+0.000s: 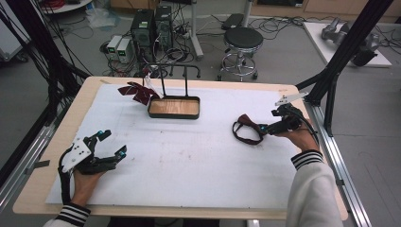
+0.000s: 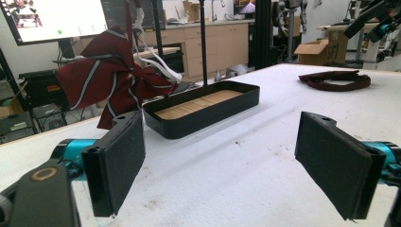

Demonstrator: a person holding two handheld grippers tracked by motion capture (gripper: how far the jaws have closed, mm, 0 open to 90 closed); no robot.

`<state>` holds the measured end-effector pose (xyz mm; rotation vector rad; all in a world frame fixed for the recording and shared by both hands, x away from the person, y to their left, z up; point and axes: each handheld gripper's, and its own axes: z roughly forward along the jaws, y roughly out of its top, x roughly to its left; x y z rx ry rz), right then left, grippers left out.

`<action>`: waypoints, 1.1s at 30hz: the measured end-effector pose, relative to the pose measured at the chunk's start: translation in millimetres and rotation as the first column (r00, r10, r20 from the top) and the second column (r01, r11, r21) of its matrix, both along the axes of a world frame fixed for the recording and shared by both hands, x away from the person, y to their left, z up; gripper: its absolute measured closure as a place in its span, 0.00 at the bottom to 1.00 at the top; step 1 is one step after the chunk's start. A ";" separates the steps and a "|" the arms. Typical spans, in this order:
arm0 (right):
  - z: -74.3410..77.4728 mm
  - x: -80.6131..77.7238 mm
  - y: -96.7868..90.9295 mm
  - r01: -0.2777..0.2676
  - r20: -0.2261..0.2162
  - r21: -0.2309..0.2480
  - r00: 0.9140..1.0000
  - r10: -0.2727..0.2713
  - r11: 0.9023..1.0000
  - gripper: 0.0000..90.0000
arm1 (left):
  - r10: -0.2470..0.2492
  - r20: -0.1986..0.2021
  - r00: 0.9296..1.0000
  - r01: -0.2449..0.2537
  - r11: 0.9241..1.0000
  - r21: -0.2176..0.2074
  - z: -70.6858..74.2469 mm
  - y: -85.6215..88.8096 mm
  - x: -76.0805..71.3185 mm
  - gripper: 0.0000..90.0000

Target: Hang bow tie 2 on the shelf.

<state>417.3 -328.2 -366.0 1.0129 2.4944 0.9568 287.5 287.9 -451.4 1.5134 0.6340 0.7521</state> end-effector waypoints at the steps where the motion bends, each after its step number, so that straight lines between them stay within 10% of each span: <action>1: -0.6 2.4 1.6 -0.007 -0.009 -0.014 1.000 0.007 1.000 0.11 | -0.002 0.007 1.000 0.003 1.000 -0.005 0.5 0.1 -0.4 0.19; 21: -35.5 29.2 12.6 0.015 -0.167 -0.135 0.985 -0.038 0.991 0.26 | 0.006 -0.008 1.000 -0.006 1.000 -0.015 -1.3 1.7 0.6 0.19; 33: -43.1 35.1 13.4 0.022 -0.180 -0.173 0.982 -0.054 0.985 0.43 | 0.008 -0.012 1.000 -0.008 1.000 -0.020 -1.6 2.3 1.1 0.19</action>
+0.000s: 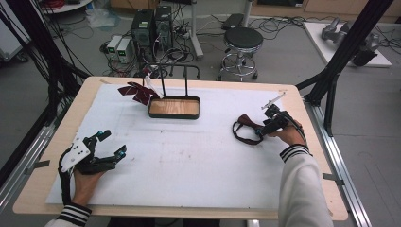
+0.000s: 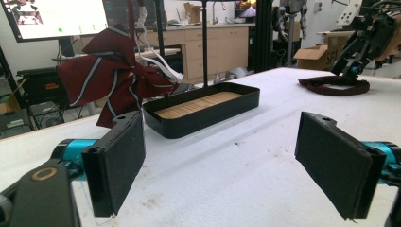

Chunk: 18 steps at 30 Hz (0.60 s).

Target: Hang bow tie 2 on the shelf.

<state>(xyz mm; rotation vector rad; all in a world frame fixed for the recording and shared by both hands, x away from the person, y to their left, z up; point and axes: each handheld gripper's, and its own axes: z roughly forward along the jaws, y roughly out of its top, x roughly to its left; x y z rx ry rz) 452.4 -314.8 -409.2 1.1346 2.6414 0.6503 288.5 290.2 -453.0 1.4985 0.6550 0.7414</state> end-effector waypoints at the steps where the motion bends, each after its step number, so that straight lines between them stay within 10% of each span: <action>1: 0.0 0.1 0.2 0.000 -0.008 -0.003 1.000 -0.001 1.000 0.43 | 0.001 -0.001 1.000 -0.001 1.000 -0.003 -0.2 0.0 0.0 0.19; 18: -2.7 2.6 5.0 0.003 -0.009 -0.101 1.000 -0.004 0.995 0.89 | 0.006 -0.006 1.000 -0.006 1.000 -0.014 -0.4 0.9 0.6 0.19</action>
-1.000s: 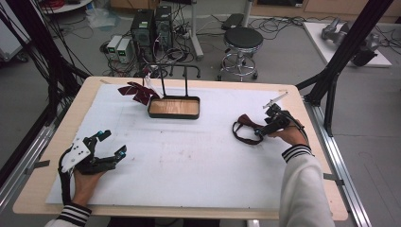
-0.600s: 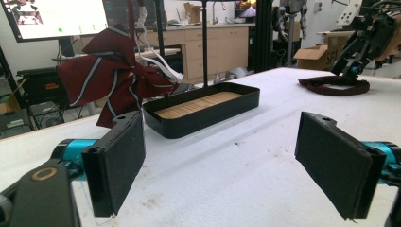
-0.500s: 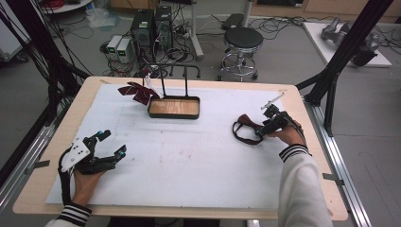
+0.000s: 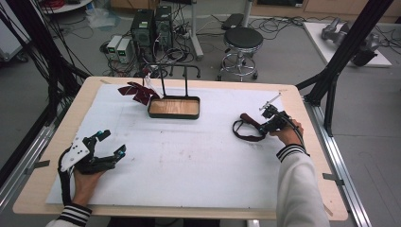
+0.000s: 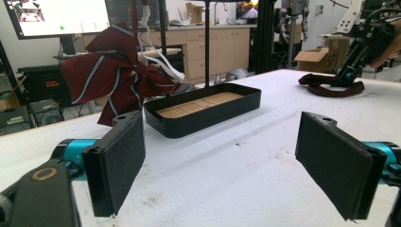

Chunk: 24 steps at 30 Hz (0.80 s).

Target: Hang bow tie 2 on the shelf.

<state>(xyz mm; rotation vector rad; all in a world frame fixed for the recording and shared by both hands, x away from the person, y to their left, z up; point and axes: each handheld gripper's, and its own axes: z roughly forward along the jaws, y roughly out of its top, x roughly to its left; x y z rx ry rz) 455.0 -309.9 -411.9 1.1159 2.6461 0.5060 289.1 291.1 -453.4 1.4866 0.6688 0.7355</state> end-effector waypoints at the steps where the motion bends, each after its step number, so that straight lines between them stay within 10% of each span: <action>1: 0.3 -0.1 0.8 0.005 0.000 -0.005 1.000 -0.005 1.000 0.89 | -0.003 -0.002 1.000 0.003 1.000 0.001 0.1 0.1 -0.1 0.19; 15: 17.0 -8.8 8.0 -0.025 0.089 0.081 0.996 0.018 0.996 0.90 | -0.006 -0.002 1.000 0.006 1.000 -0.005 -0.1 0.9 0.0 0.19; 24: 36.2 -19.0 23.7 -0.096 0.188 0.260 0.981 0.047 0.961 0.90 | -0.010 0.000 1.000 0.010 1.000 -0.006 -0.2 0.9 0.0 0.19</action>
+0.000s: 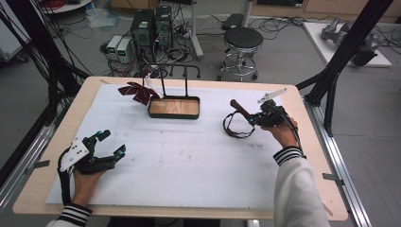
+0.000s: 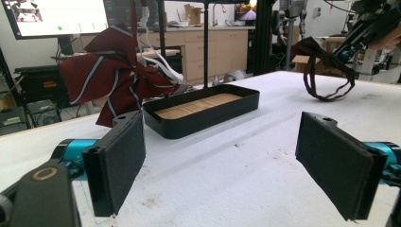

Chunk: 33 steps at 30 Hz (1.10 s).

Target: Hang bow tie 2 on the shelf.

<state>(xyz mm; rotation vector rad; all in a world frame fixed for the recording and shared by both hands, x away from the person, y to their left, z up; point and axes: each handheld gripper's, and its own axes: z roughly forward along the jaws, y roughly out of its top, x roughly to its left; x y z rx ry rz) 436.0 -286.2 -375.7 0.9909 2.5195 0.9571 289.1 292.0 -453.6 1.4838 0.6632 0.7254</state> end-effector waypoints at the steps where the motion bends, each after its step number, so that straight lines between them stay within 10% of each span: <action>1: 1.9 -0.9 2.5 -0.011 0.012 0.020 1.000 0.011 1.000 0.90 | 0.000 0.000 1.000 0.000 1.000 0.001 0.0 0.0 -0.1 0.19; 25: 22.0 -5.4 37.1 -0.070 0.163 0.288 0.986 0.023 0.955 0.90 | -0.005 0.003 1.000 0.005 1.000 -0.007 -0.1 0.4 0.0 0.19; 33: 34.3 -2.2 58.6 -0.112 0.206 0.277 0.977 0.055 0.954 0.90 | -0.005 0.003 1.000 0.005 1.000 -0.008 -0.2 0.5 0.1 0.19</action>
